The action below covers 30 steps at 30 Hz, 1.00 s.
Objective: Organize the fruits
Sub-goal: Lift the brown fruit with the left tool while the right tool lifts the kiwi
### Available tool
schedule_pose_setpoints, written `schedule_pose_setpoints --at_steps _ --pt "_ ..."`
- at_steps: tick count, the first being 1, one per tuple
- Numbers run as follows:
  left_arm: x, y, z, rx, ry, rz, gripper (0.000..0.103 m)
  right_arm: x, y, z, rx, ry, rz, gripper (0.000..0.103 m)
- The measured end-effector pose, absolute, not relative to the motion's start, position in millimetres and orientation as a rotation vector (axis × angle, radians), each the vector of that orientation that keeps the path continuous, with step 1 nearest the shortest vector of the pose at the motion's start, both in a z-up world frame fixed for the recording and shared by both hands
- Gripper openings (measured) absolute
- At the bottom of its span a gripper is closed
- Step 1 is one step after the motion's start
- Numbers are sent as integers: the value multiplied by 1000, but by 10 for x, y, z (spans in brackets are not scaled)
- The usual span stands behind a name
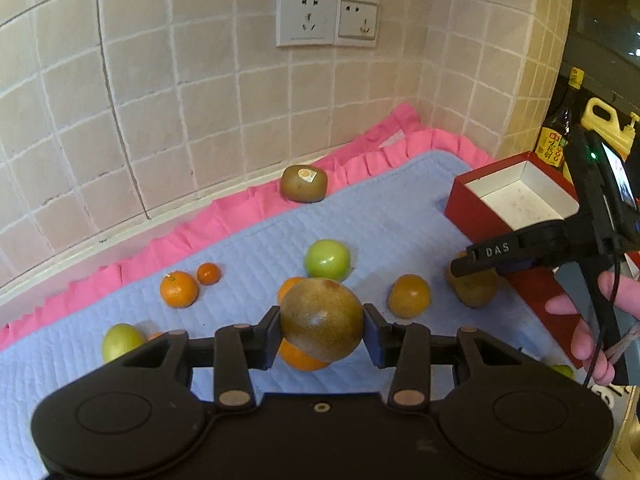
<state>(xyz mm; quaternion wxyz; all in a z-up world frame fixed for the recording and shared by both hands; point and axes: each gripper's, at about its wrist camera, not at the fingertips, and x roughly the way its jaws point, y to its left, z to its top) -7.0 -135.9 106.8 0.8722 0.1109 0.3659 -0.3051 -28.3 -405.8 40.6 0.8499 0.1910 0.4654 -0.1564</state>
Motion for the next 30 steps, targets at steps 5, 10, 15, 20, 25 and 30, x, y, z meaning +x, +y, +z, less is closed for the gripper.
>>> schedule_pose_setpoints --at_steps 5,10,15,20,25,30 --pt "38 -1357 1010 230 780 -646 51 -109 -3943 336 332 1020 -404 71" --pt "123 -1360 946 221 794 -658 51 -27 -3778 224 203 1062 -463 72" --pt "166 -1351 895 211 805 -661 51 19 -3653 130 84 1078 -495 64" --pt "171 -1346 895 211 809 -660 51 -19 -3737 130 147 1081 -458 52" --pt "158 -1370 981 220 787 -662 51 -168 -3858 273 294 1049 -389 52" --pt "127 -1499 1174 237 735 -671 51 -393 -3950 656 409 949 -327 52"
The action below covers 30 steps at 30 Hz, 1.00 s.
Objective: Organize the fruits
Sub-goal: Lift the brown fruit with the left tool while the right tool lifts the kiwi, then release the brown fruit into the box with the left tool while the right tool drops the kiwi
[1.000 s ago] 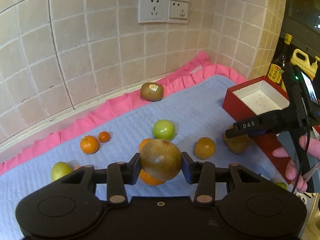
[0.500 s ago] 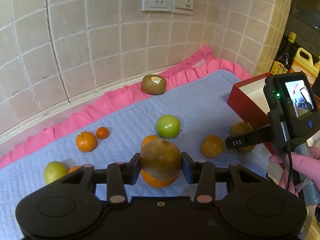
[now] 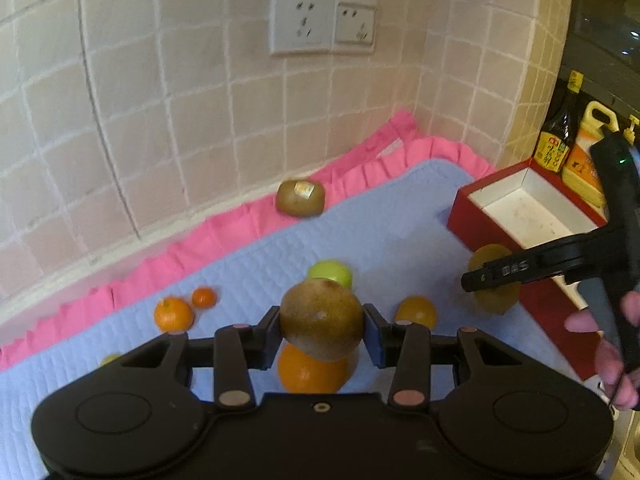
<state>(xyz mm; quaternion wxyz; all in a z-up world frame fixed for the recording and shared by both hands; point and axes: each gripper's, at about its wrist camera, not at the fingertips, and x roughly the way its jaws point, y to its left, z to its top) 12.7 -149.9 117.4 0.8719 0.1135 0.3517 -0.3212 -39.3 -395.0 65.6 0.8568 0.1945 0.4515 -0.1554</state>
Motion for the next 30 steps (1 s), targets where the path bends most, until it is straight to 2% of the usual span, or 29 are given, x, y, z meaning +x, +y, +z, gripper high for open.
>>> schedule_pose_setpoints --at_steps 8,13,18,24,30 --pt "201 -2045 1711 229 584 -758 50 -913 -4402 1492 469 725 -354 52" --pt "388 -2748 1841 174 619 -962 50 -1266 -4855 1733 439 661 -463 52" --pt "439 -3641 1559 198 747 -1111 50 -1532 -5336 1565 475 701 -579 52" --pt "450 -4437 1016 301 868 -1144 50 -1668 -5702 1092 555 842 -570 52" --pt "506 -4687 569 362 958 -1123 50 -1560 -5735 669 605 969 -514 52"
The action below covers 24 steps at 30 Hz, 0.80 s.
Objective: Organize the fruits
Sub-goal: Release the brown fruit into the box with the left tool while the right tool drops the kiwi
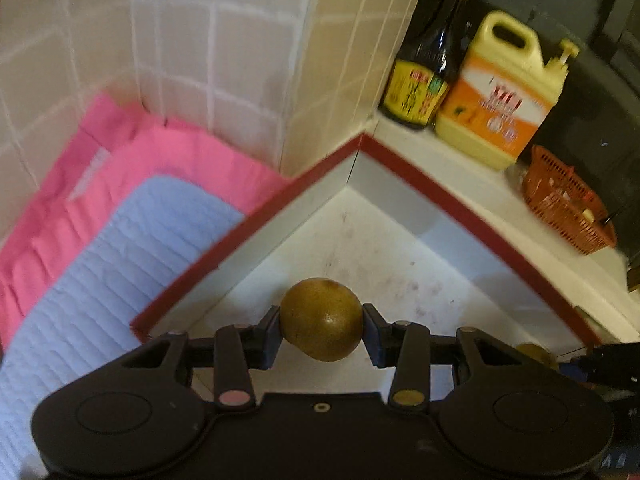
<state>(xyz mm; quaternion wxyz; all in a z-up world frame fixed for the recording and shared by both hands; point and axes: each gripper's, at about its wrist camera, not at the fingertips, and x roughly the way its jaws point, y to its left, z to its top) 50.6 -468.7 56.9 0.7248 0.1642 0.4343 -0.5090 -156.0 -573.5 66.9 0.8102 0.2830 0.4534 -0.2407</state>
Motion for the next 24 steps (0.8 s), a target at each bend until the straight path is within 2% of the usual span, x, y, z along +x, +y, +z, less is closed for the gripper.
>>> schedule_pose_setpoints --at_steps 7,9,11,12,17,24 --pt "553 -4765 392 399 1001 -1110 51 -1404 -5592 484 562 1029 -485 52" --pt "543 -4765 386 396 1003 -1110 60 -1380 -5595 490 560 1029 -486 54" --pt "520 -4754 428 394 993 -1124 79 -1398 -5581 549 562 1010 -469 55" --pt "503 -4725 482 395 973 -1119 80 -1411 -5576 592 562 998 -461 59" --pt "491 -4432 784 355 919 -1120 80 -1567 -5554 876 586 913 -464 62" --pt "593 -3456 1278 271 810 -1040 80 -1857 -5303 1155 603 824 -423 68"
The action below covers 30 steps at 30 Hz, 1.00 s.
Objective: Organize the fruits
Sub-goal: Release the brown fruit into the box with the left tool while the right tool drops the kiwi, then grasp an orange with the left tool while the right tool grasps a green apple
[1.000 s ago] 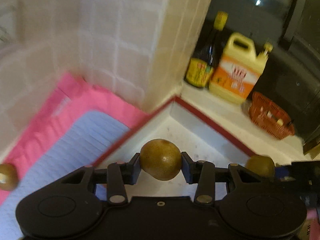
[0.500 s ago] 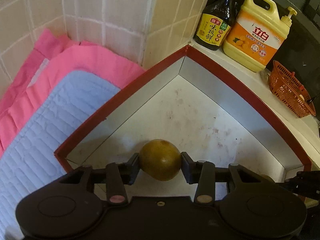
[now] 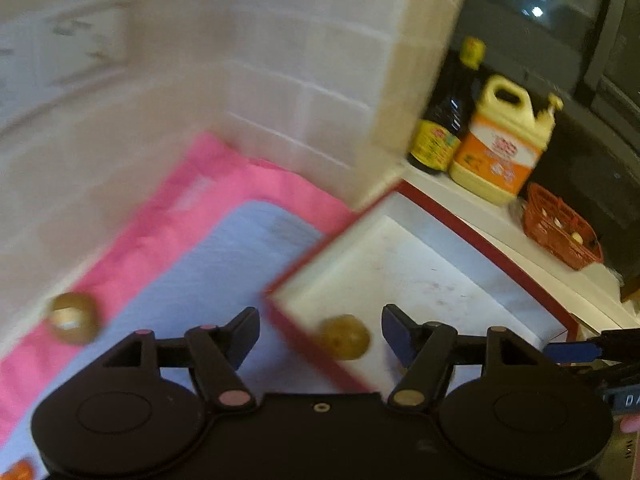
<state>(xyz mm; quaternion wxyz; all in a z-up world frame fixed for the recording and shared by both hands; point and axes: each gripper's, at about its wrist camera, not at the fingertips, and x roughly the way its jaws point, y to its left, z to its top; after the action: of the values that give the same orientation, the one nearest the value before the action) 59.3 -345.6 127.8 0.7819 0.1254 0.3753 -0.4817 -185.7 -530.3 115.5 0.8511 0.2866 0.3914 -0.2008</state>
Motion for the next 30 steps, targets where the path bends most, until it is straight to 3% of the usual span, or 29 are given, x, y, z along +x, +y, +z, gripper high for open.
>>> schedule_pose_setpoints --at_steps 7,12,30 --pt "688 -2482 1569 190 749 -919 80 -1933 -4814 1252 552 810 -357 68" --pt "611 -1995 1604 177 710 -894 81 -2027 -4419 1332 483 792 -334 78" --pt "531 -2026 413 250 928 -912 81 -2070 -3859 549 522 997 -343 79"
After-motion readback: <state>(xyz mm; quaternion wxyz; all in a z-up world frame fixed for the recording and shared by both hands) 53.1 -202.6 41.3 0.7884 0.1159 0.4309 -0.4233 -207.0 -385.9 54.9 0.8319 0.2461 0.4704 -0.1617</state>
